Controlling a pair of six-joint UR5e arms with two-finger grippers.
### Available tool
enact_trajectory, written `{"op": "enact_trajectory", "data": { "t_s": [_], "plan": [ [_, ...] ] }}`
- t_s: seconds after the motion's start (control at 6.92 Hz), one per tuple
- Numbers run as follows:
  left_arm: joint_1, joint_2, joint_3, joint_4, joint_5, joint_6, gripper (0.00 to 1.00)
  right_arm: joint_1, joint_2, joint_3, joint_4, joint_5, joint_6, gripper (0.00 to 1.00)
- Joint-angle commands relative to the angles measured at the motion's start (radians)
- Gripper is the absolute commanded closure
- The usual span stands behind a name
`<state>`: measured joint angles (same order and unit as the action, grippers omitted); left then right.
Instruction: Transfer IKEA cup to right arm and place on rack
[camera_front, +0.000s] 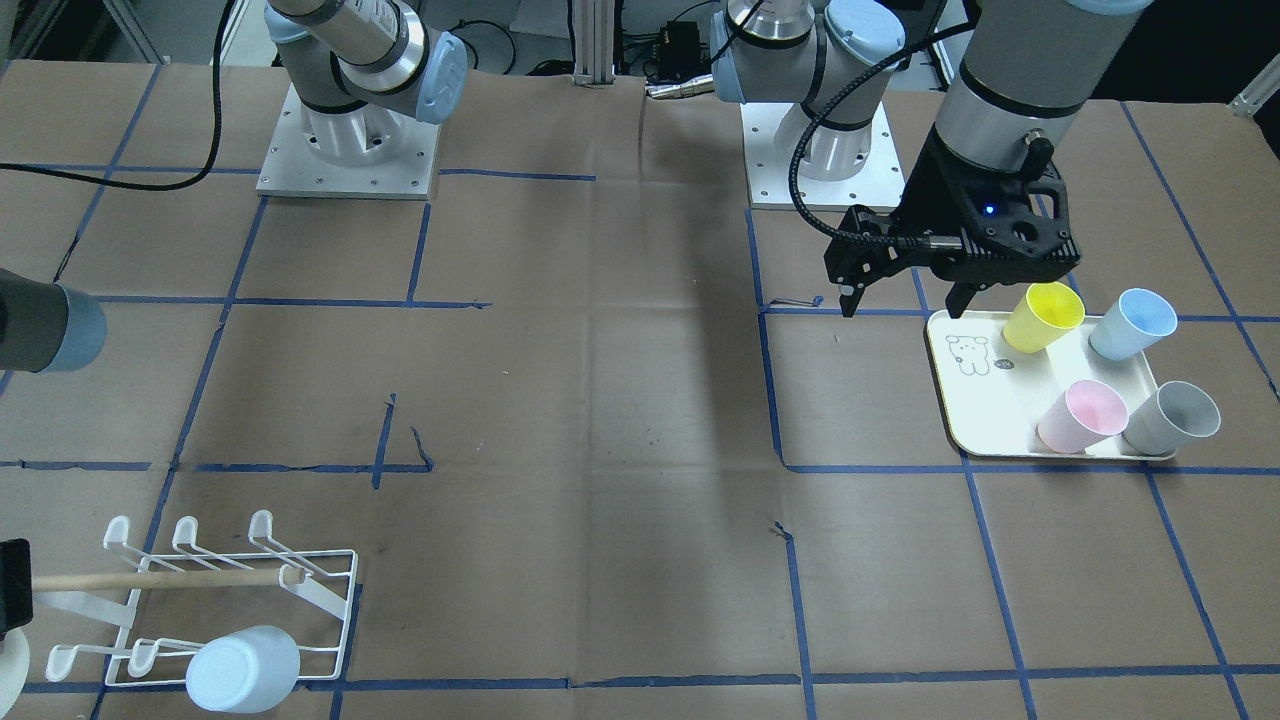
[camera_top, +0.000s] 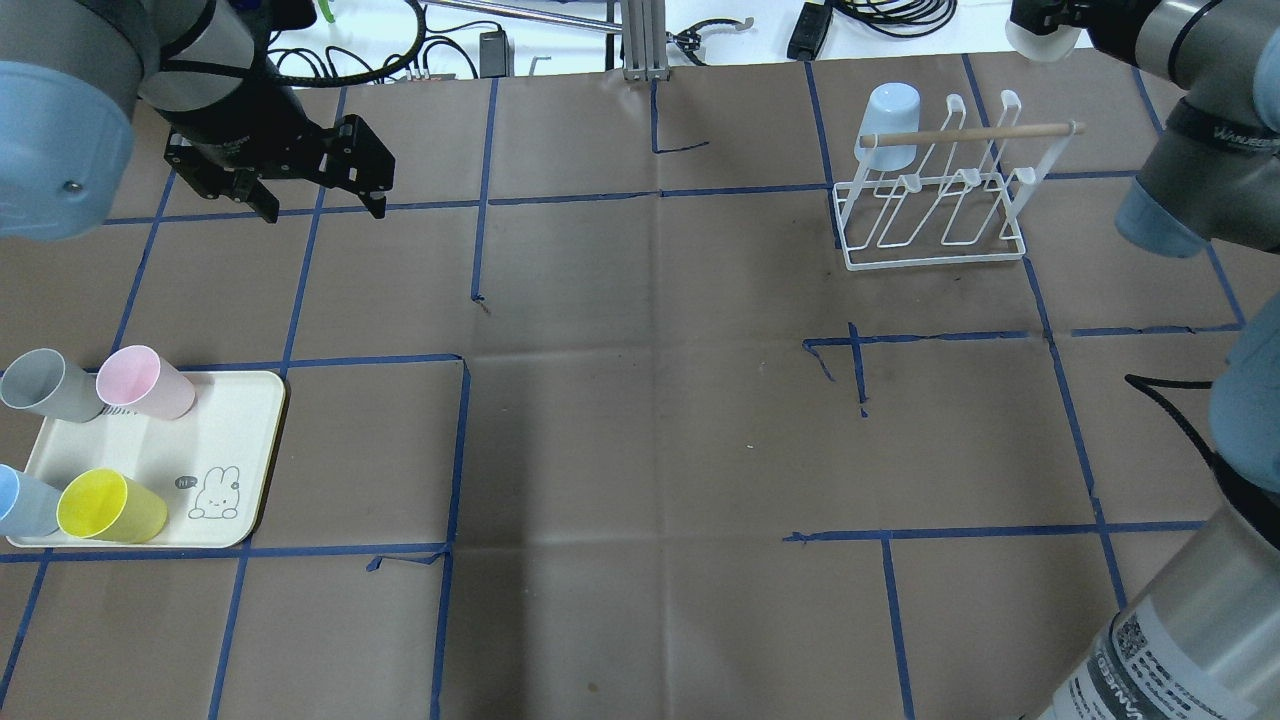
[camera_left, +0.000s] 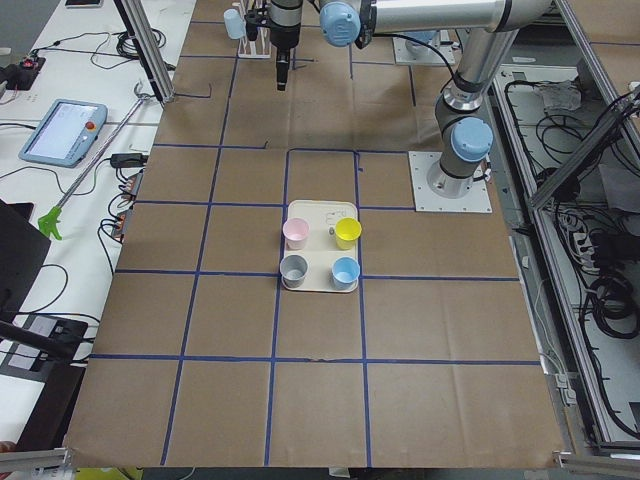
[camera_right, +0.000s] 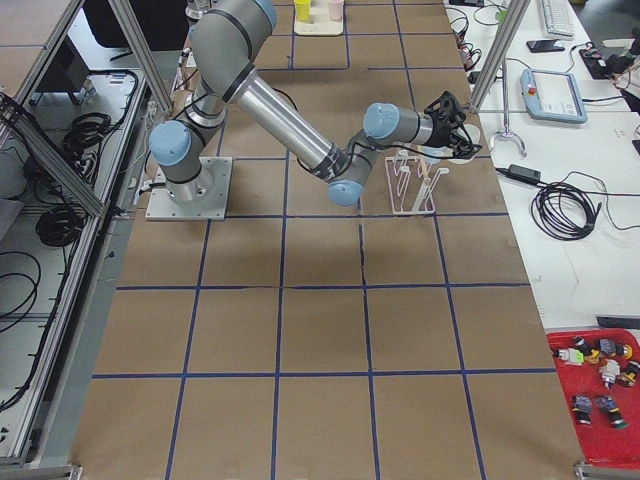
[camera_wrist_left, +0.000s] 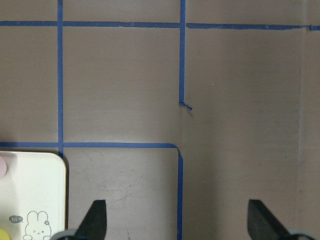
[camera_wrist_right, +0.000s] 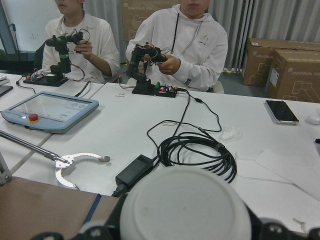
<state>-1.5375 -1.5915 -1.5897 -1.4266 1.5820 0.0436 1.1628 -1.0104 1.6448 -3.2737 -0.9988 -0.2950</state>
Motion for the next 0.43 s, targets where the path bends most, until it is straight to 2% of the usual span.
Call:
{"op": "enact_trajectory", "data": {
  "t_s": [0.0, 0.29],
  "plan": [
    [-0.012, 0.019, -0.013, -0.003, 0.000, -0.002, 0.00, -0.002, 0.053, -0.005, 0.005, 0.002, -0.007, 0.57],
    [-0.012, 0.011, -0.012, 0.006, -0.008, -0.002, 0.00, 0.005, 0.056, 0.027, 0.005, 0.003, -0.007, 0.53]
  ]
}}
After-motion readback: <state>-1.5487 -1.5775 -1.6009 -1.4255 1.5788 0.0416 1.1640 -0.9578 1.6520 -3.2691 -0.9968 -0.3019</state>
